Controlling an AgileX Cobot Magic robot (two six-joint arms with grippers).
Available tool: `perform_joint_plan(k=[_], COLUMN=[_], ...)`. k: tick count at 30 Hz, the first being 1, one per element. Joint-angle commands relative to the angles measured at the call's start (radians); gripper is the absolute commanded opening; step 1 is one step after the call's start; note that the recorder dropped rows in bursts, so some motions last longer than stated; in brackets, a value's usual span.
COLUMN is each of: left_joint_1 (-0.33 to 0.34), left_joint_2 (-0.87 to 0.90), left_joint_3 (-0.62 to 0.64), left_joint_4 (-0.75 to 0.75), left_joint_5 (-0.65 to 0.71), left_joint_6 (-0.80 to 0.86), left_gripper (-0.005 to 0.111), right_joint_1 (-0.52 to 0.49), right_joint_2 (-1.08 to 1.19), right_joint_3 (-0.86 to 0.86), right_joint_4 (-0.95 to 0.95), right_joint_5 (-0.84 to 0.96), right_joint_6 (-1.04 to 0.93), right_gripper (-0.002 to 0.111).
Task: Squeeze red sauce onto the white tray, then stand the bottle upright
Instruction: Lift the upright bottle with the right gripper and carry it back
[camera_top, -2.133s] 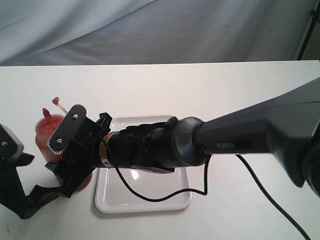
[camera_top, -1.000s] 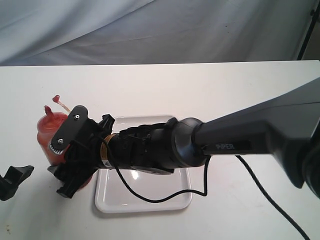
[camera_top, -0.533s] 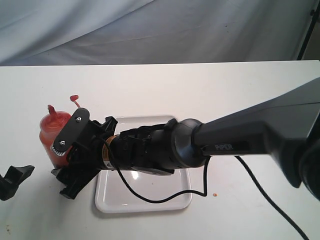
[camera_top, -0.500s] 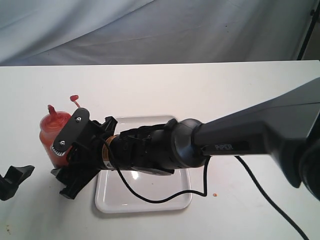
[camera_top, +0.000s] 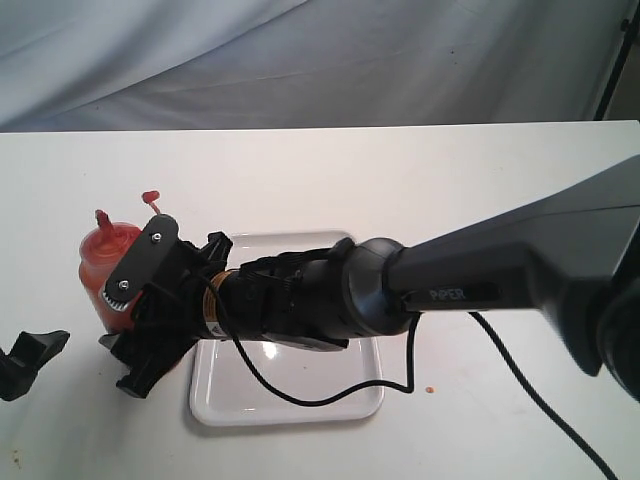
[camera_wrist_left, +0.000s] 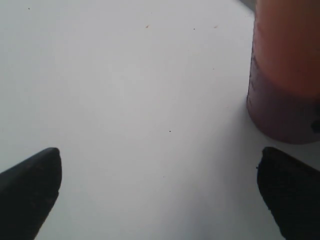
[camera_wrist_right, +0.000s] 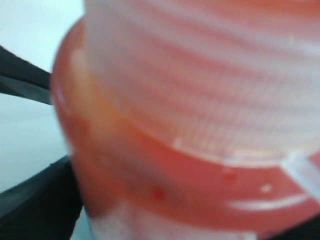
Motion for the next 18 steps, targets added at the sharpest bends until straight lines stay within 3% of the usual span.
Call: perform_joint_plan(k=[1,7,10,18], left_joint_1=[-0.005,-0.005,-0.005,-0.005], left_joint_2=[-0.006,-0.006,-0.006,-0.006], left_joint_3=[0.004,0.004,0.004,0.004], left_joint_4=[-0.009,-0.009,-0.009,-0.009], left_joint_5=[-0.008,-0.010,-0.031,-0.026], left_joint_6=[-0.008,-0.008,-0.008,-0.008], left_gripper=[0.105,0.105,0.105,0.105], right_joint_1=[0.000,-0.003,-0.003,-0.006], right_joint_2=[-0.004,-0.004,-0.004,-0.004], right_joint_3=[0.003,0.003,0.003,0.003], right_joint_4=[0.017,0.045,0.047,0.243], right_joint_5=[-0.013,-0.022,-0.046,-0.101], right_joint_6=[-0.027,-0.070,-0.075,-0.243], right_gripper=[0.058,0.015,0.001,0.000])
